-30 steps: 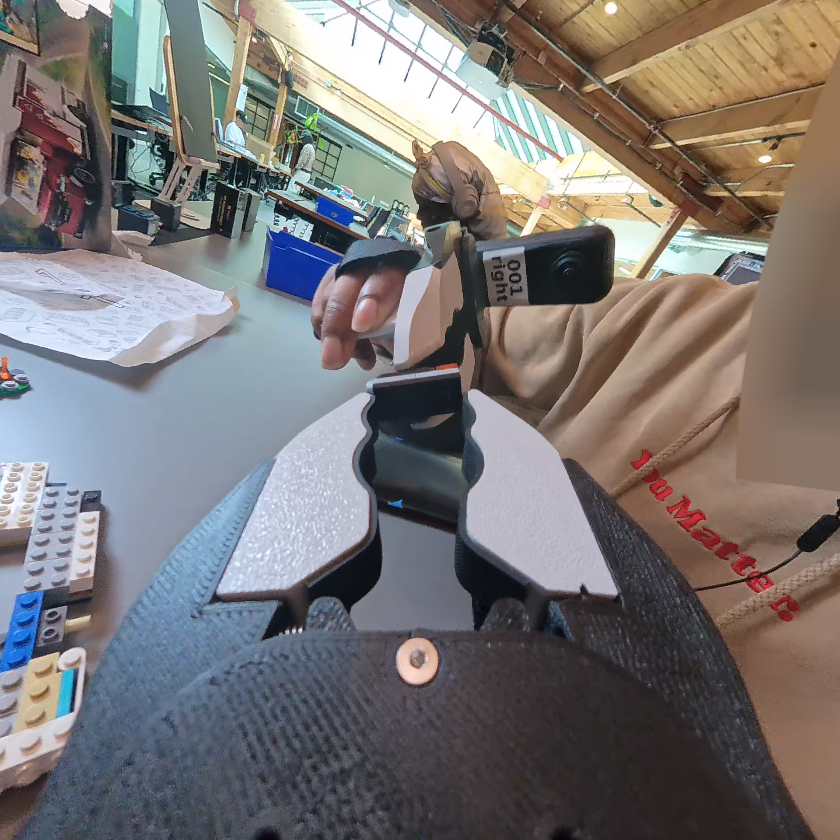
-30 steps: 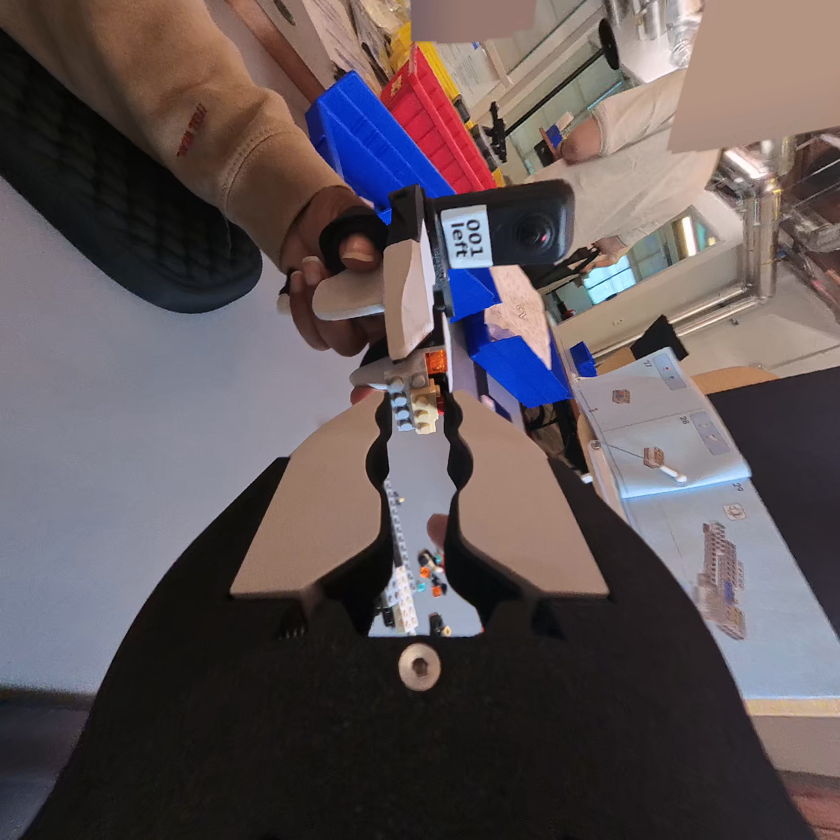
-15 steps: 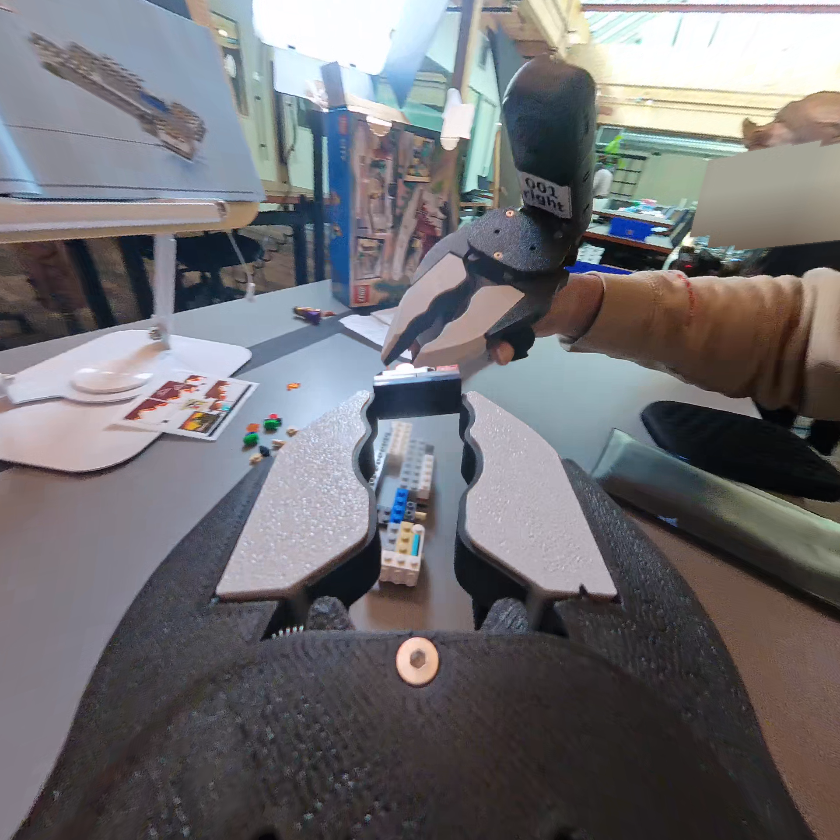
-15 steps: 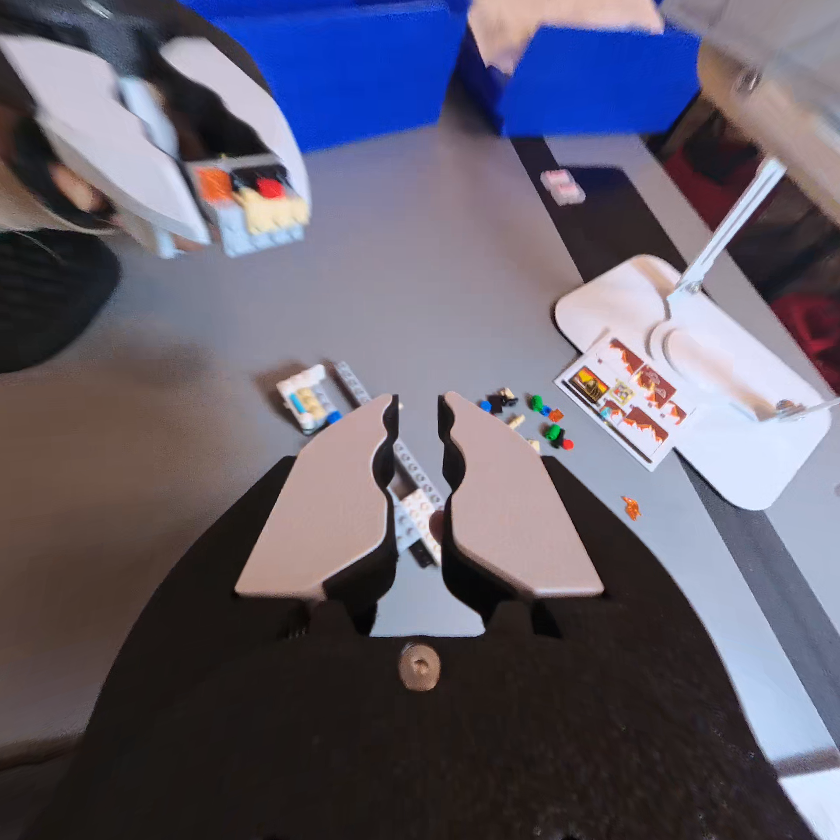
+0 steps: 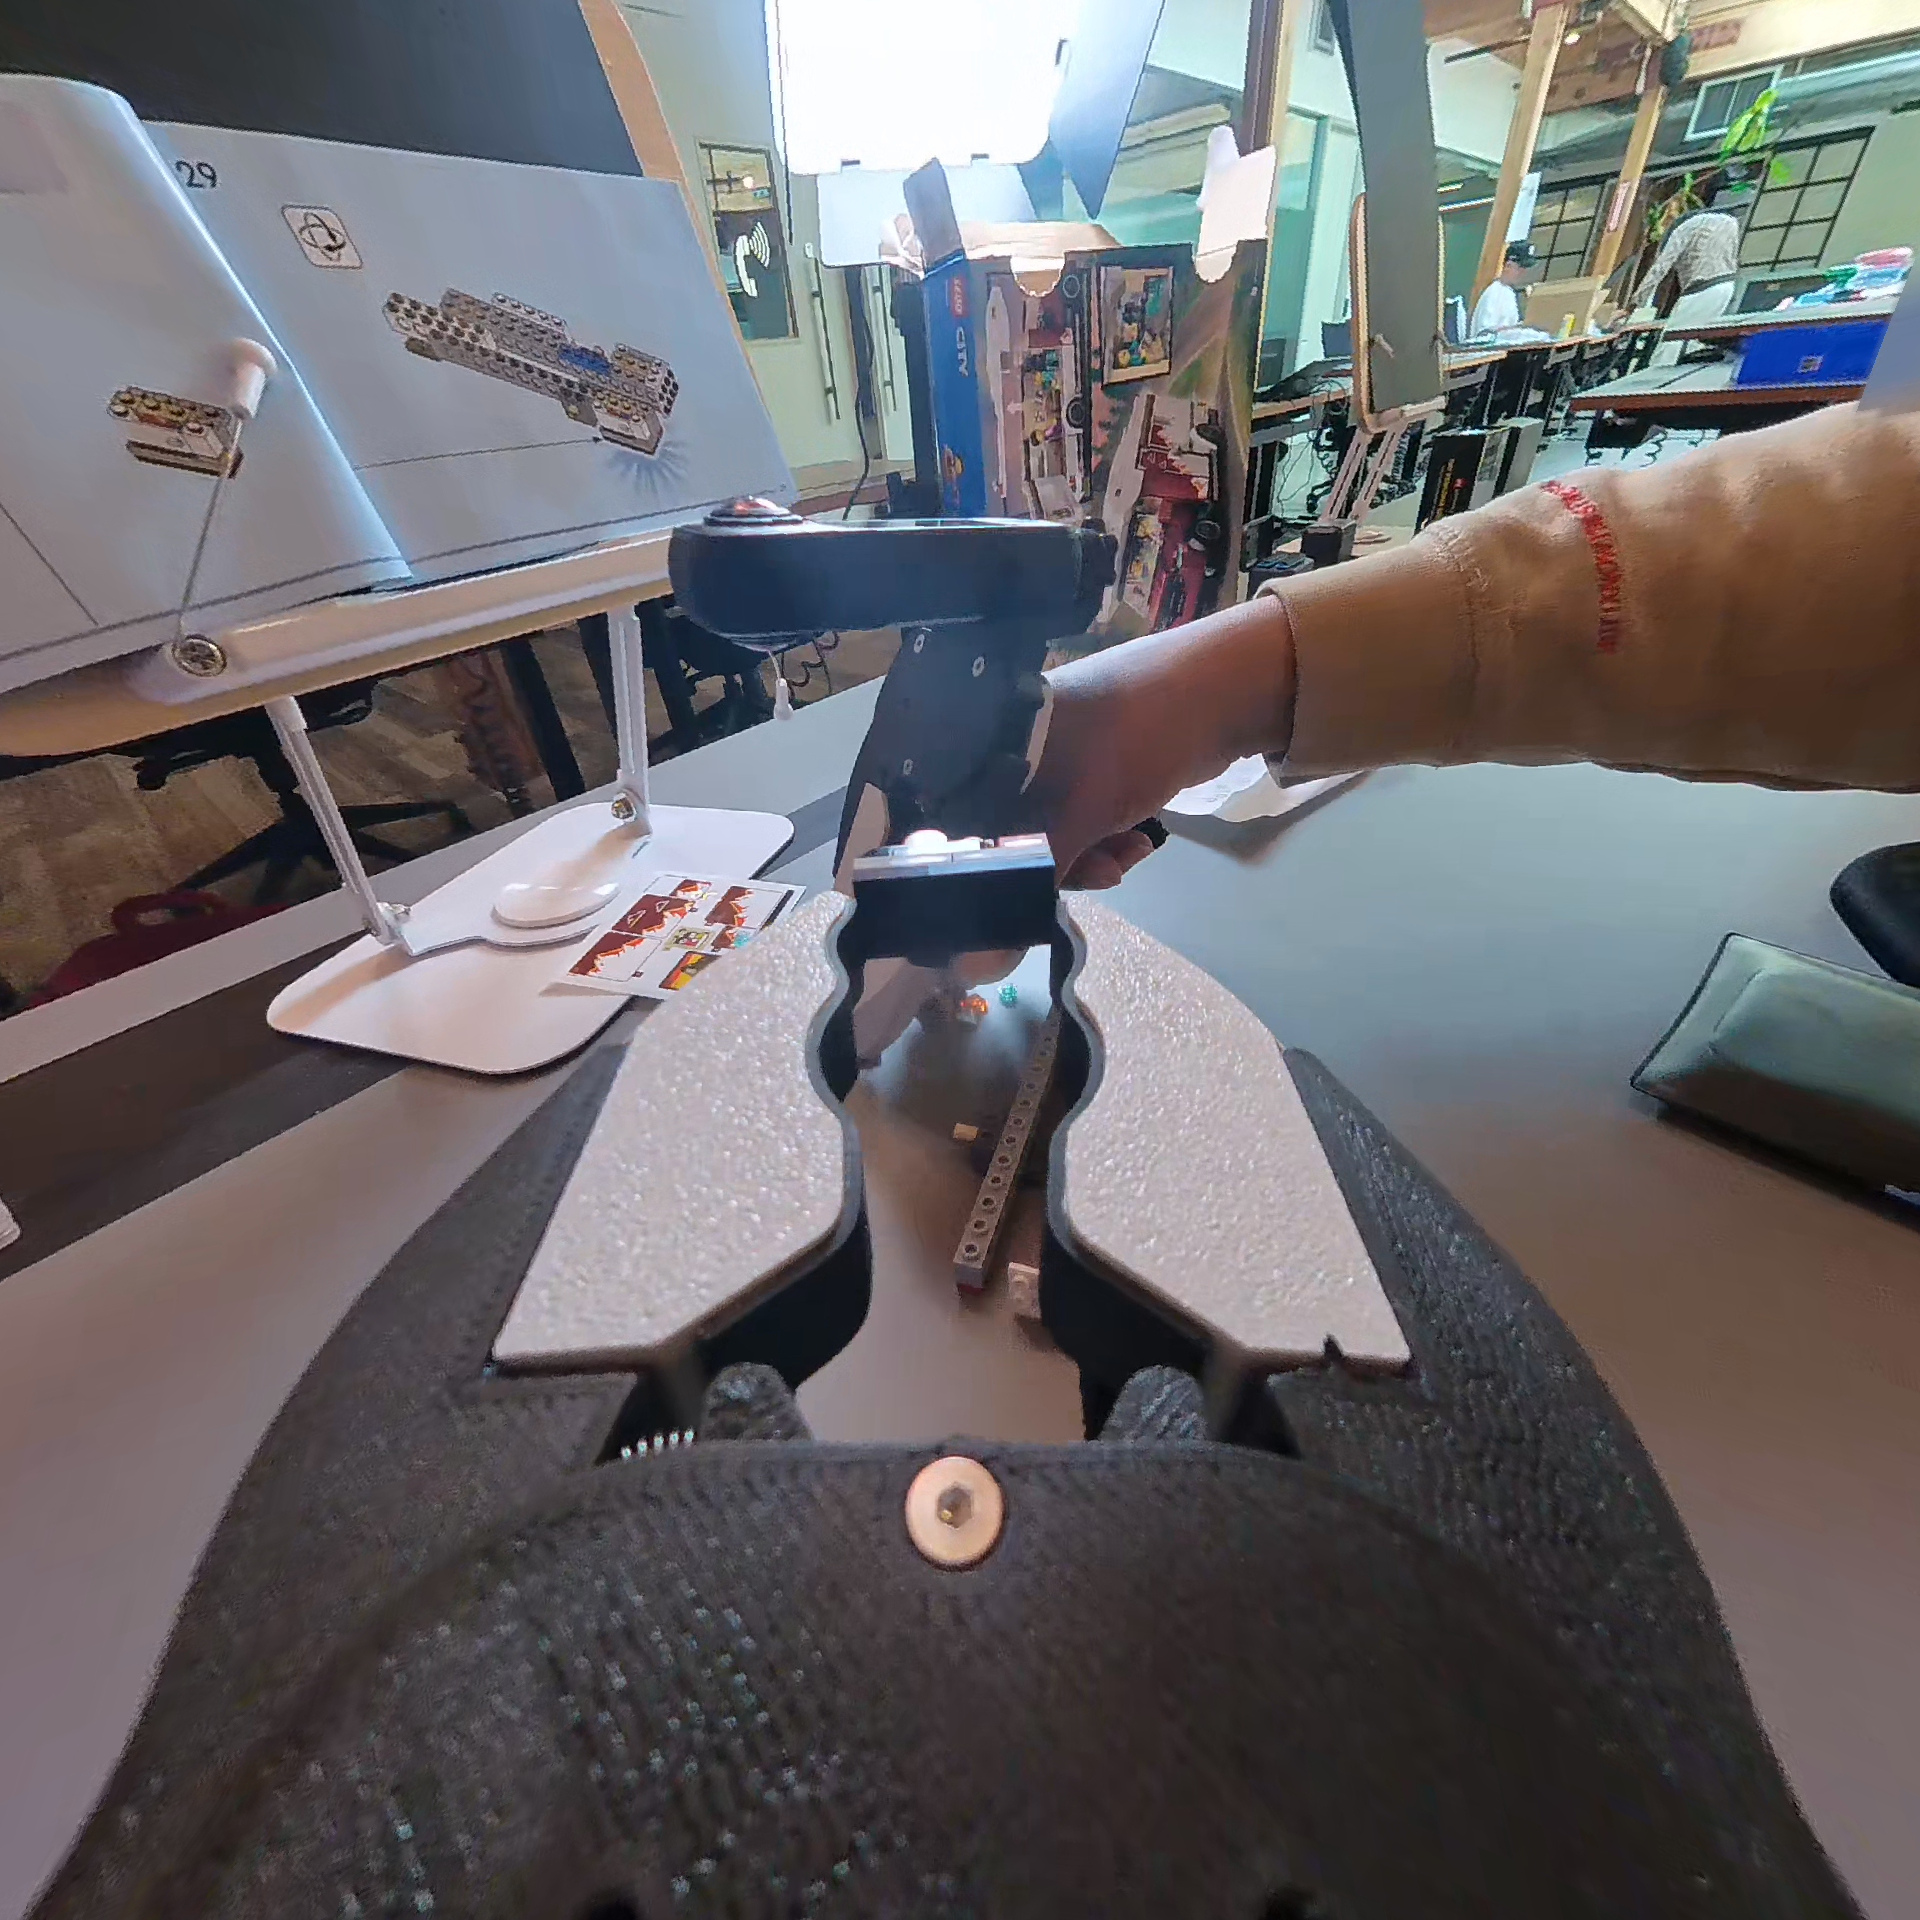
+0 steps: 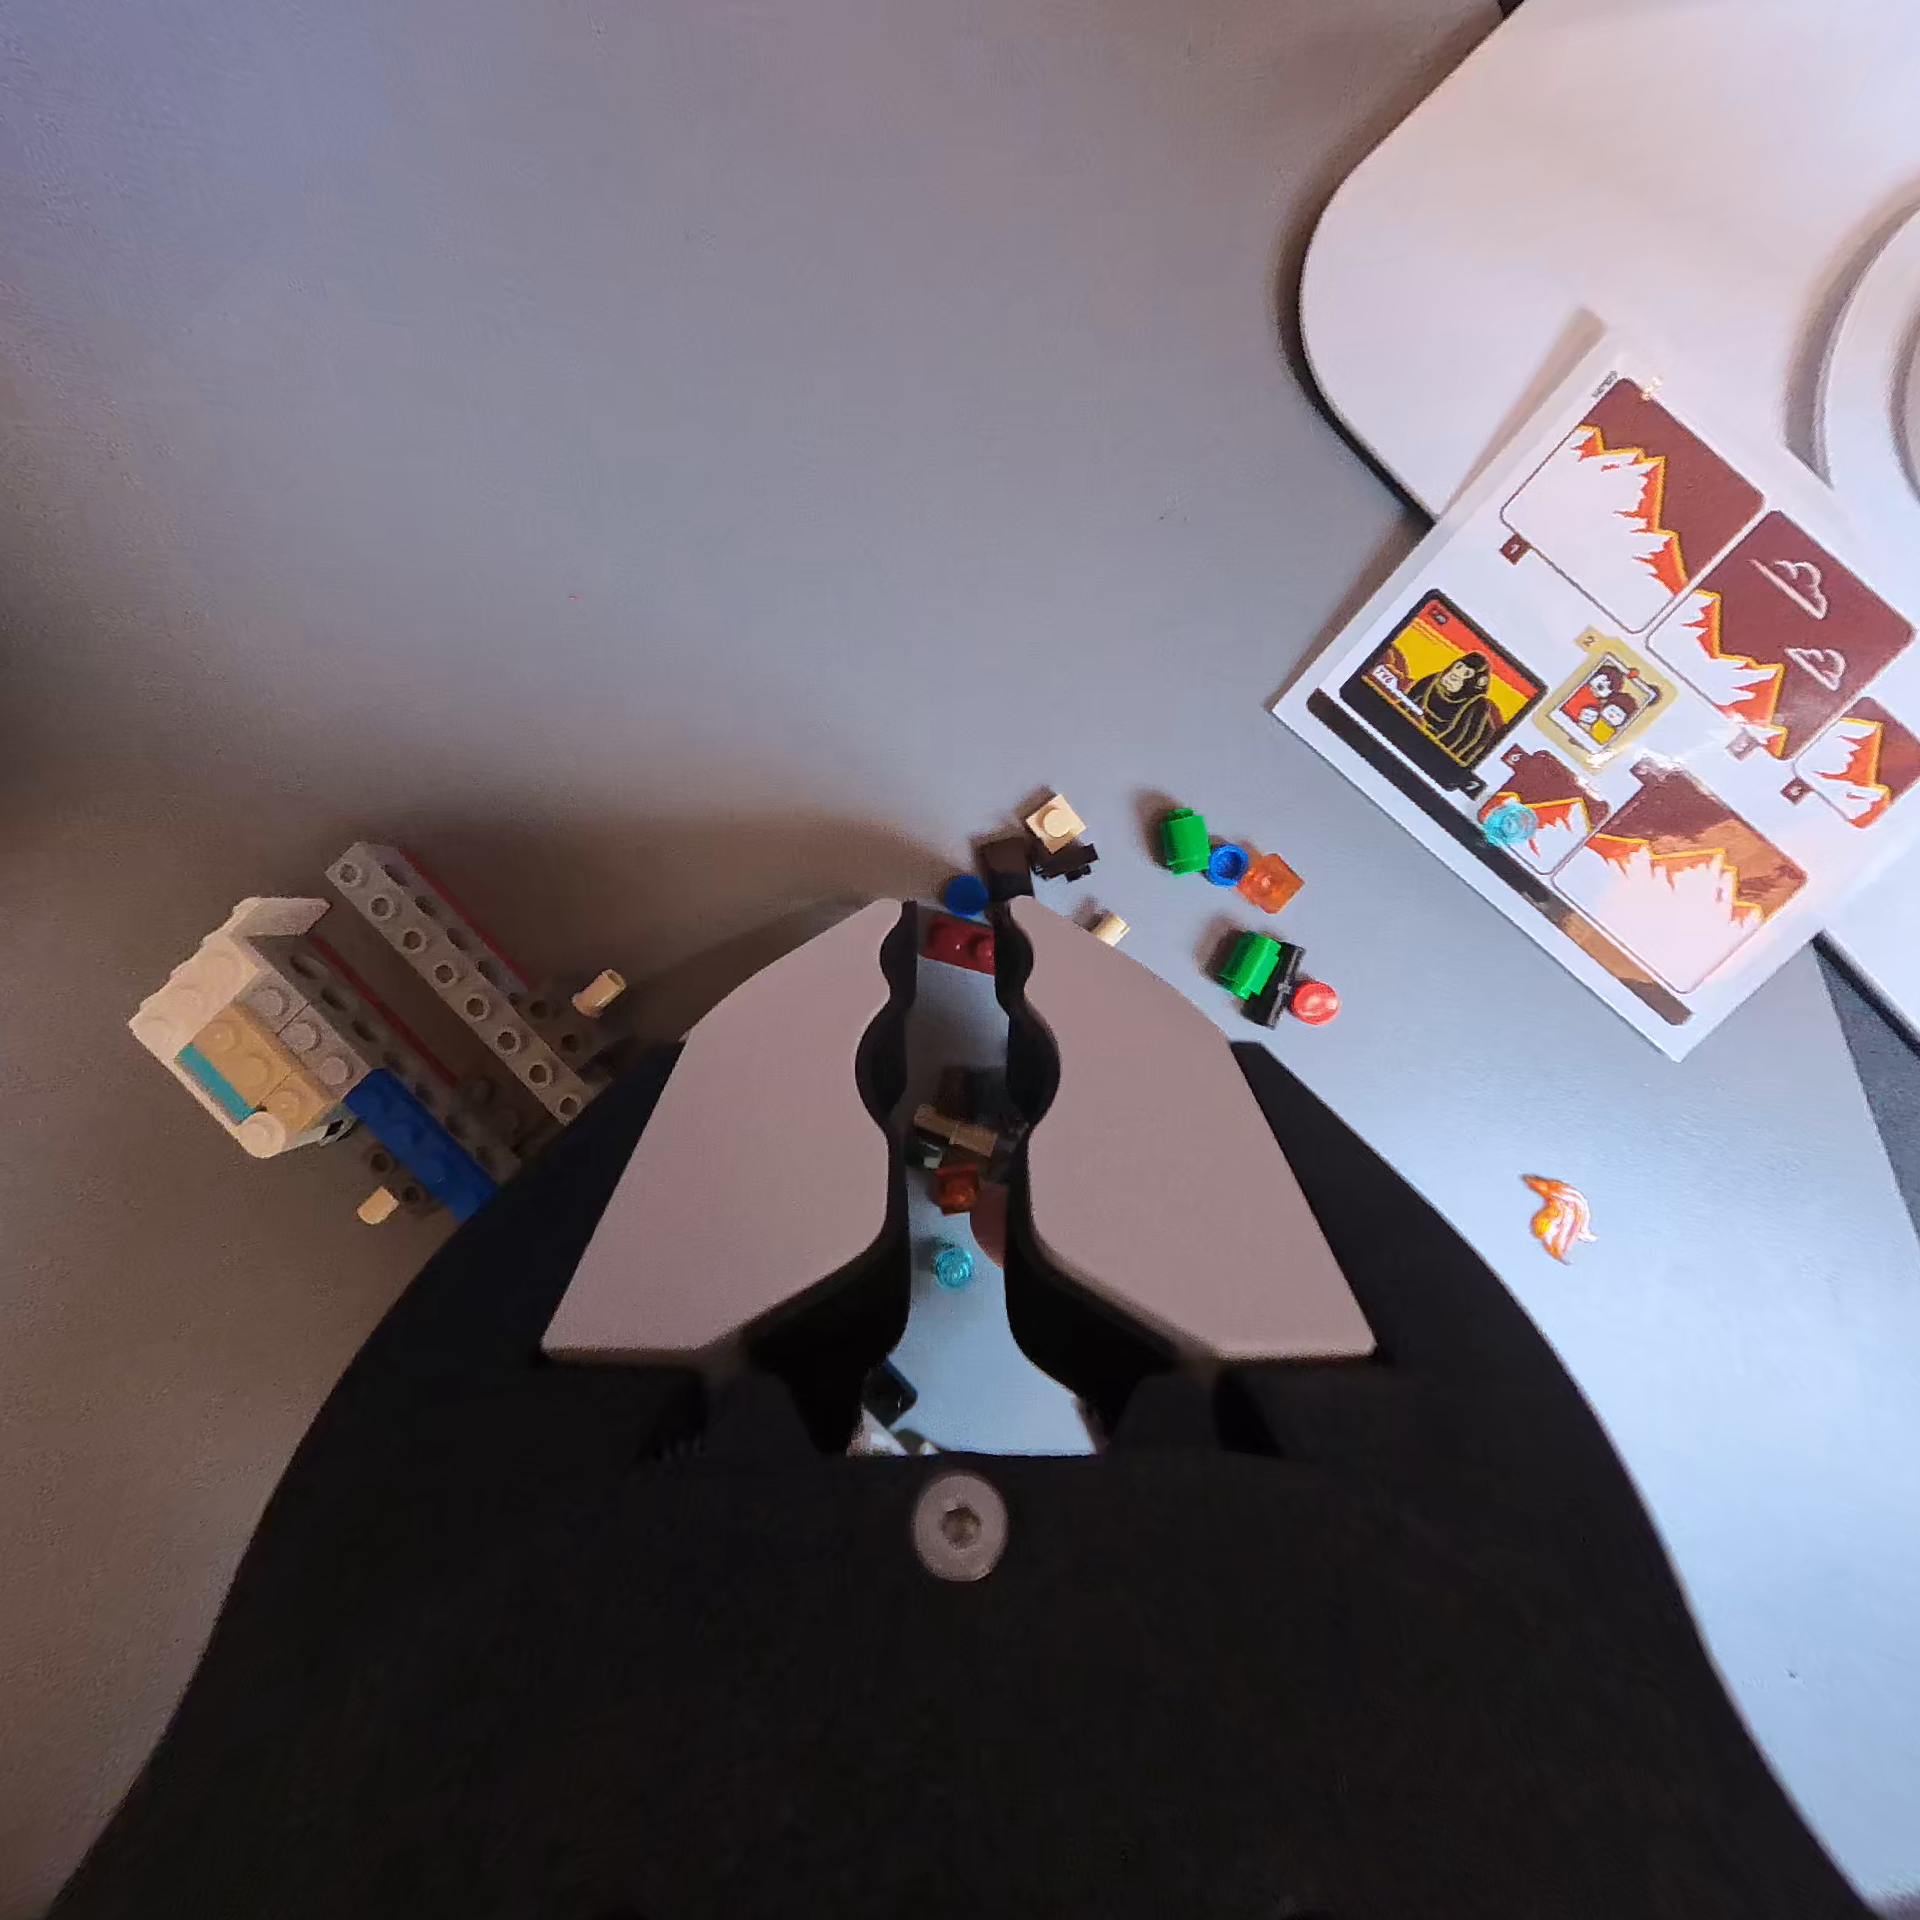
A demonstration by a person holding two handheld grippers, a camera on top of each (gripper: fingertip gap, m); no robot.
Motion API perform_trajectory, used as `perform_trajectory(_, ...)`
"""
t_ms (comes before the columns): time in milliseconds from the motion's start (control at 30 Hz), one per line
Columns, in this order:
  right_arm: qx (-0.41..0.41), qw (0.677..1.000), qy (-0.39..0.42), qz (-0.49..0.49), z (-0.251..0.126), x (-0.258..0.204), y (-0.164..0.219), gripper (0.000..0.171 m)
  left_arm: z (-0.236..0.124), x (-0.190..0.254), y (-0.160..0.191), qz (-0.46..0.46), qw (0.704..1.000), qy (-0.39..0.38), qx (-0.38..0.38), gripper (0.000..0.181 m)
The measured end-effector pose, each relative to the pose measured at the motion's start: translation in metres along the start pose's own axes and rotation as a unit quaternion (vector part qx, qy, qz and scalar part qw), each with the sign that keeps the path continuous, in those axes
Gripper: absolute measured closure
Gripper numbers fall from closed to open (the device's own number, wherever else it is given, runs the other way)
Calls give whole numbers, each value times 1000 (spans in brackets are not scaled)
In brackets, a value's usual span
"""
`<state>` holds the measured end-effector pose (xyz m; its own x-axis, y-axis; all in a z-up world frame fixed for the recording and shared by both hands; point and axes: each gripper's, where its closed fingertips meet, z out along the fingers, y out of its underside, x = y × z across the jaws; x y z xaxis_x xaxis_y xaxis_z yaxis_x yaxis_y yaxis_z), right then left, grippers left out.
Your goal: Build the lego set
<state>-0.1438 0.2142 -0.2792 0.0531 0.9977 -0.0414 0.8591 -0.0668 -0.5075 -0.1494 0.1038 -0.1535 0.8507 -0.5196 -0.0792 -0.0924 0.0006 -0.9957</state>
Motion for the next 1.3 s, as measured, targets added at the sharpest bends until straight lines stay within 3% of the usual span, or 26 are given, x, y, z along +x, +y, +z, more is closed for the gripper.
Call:
perform_trajectory(500,-44,999,1,-17,3,-11,3,157,-1,-6,1,-19,1000,-3,0,146)
perform_trajectory(767,-23,999,-24,-18,0,-5,11,151,-1,-5,2,-20,1000,0,-1,146)
perform_trajectory(933,-21,995,-59,-81,-4,-15,20,151,0,-6,3,-23,1000,1,-3,147)
perform_trajectory(1300,-6,992,-56,-110,-2,-14,17,151,1,-4,6,-26,1000,8,-9,147)
